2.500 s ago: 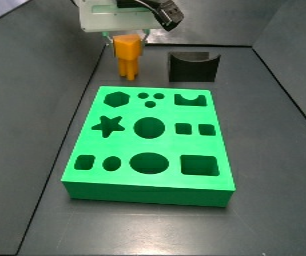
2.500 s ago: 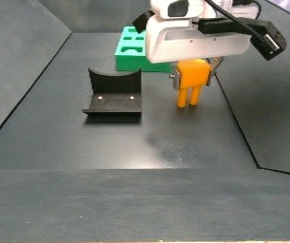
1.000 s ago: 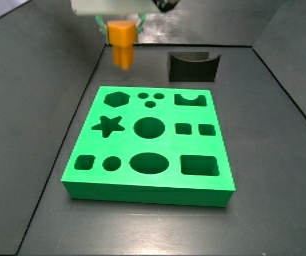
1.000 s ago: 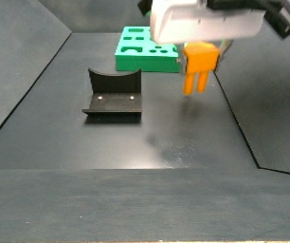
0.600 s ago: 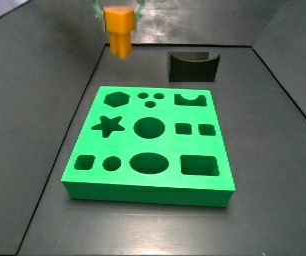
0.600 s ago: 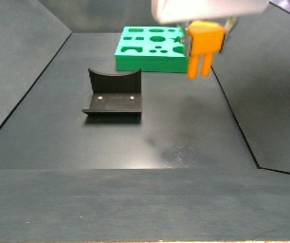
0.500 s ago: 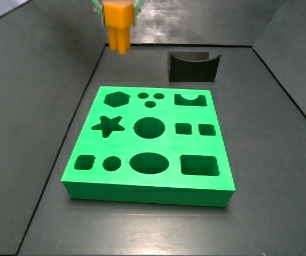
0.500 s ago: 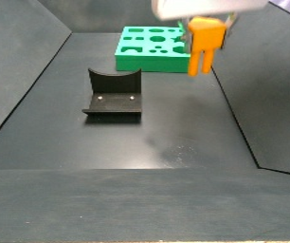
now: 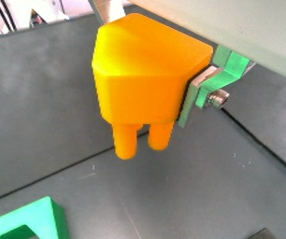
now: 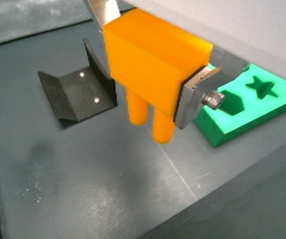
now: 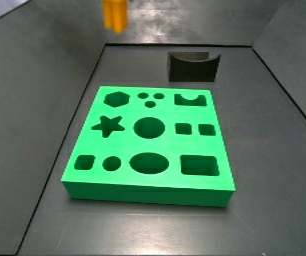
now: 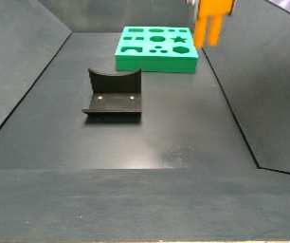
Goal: Pick up the 3 prong object. Move up. Move to above the board. Insert the 3 prong object.
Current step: Move to above the board.
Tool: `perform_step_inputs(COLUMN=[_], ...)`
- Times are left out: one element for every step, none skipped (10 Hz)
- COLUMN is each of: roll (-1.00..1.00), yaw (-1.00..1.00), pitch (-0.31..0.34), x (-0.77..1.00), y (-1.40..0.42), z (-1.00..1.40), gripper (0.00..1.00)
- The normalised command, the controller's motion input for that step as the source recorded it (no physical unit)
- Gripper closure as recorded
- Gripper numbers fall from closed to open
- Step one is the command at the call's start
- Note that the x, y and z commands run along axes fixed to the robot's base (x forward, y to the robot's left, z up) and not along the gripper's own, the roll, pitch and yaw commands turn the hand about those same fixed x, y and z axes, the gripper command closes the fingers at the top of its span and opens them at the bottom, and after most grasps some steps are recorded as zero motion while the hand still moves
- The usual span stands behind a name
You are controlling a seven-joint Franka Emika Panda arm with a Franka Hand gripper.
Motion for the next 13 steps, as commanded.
perform_step_inputs(roll=[0.05,0.05,0.05,0.05,0.05,0.05,0.02,0.02,0.0,-0.09,-0.08,-0.05,-0.04], yaw=[0.03,0.03,0.03,0.03,0.03,0.03,-1.0,-1.0,-0.99,-0.53,-0.37,-0.21,-0.07], pitch=[0.084,0.083,0.084,0.083,0.081,0.083,-0.012,-0.006,0.025,0.098,0.123,0.151,0.151], x=[0.01,0.01,0.01,0.01,0.01,0.01,0.29,0.29,0.29,0.31,0.31,0.33,0.34], y=[-0.07,-0.06,-0.04,-0.03,-0.02,-0.02,-1.0,-1.0,-1.0,-1.0,-1.0,-1.0,-1.0], z=[1.0,0.91,0.75,0.53,0.42,0.21,0.26,0.25,0.25,0.26,0.26,0.26,0.26], gripper=[1.0,1.0,1.0,1.0,1.0,1.0,1.0,1.0,1.0,1.0,1.0,1.0,1.0])
